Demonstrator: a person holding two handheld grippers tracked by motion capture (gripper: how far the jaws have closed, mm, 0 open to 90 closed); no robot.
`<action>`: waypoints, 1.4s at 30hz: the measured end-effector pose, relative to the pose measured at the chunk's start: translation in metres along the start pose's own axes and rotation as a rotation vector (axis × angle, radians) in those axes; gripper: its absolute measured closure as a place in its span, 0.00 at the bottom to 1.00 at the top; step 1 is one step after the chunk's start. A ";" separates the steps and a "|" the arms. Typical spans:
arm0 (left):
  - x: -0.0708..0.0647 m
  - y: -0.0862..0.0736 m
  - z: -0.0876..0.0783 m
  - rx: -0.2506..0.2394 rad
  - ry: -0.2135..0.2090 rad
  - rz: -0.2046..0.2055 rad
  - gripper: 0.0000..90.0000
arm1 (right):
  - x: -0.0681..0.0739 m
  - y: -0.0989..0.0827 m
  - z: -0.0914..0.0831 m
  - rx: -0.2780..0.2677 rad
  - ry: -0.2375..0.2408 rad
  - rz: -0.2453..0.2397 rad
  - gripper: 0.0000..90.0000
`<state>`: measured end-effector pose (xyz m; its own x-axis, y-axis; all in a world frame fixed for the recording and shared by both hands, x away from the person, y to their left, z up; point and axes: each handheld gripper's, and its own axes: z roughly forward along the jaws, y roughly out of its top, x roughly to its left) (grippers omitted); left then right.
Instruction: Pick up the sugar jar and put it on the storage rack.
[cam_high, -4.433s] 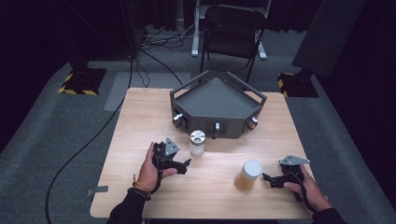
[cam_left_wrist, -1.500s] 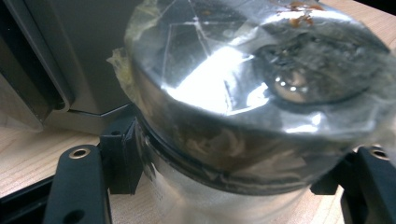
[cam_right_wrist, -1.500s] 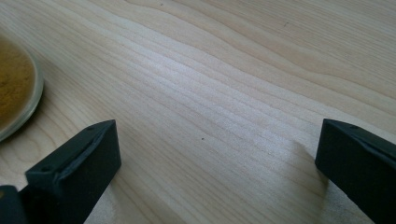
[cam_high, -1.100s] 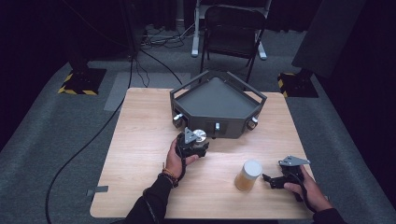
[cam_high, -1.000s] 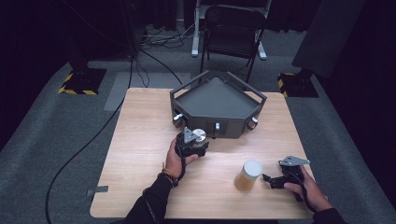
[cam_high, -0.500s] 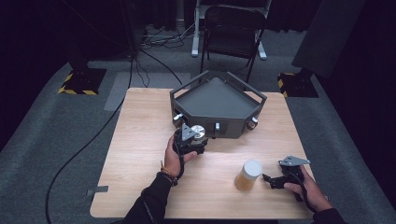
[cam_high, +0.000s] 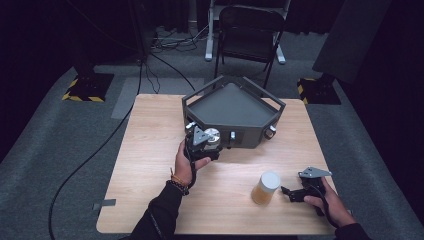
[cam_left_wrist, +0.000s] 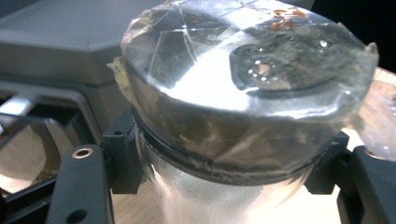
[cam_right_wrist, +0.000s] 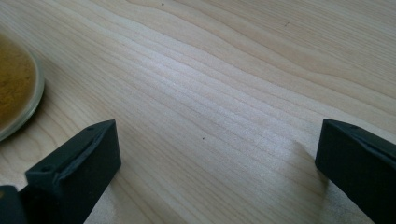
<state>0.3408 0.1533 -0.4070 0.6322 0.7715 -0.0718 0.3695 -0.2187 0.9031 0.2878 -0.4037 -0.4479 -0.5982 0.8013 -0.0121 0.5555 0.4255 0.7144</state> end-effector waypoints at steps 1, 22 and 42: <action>0.000 0.002 -0.002 -0.006 0.001 0.005 0.34 | 0.000 0.000 0.000 0.000 0.000 -0.001 0.00; 0.010 0.047 -0.013 -0.087 0.025 0.017 0.34 | 0.001 0.001 0.001 0.000 -0.003 0.004 0.00; 0.024 0.092 0.012 -0.101 0.080 0.024 0.34 | 0.000 0.001 0.001 0.000 0.001 0.001 0.00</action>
<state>0.3979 0.1447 -0.3302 0.5822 0.8128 -0.0189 0.2814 -0.1797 0.9426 0.2887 -0.4024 -0.4478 -0.5981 0.8014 -0.0104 0.5565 0.4246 0.7142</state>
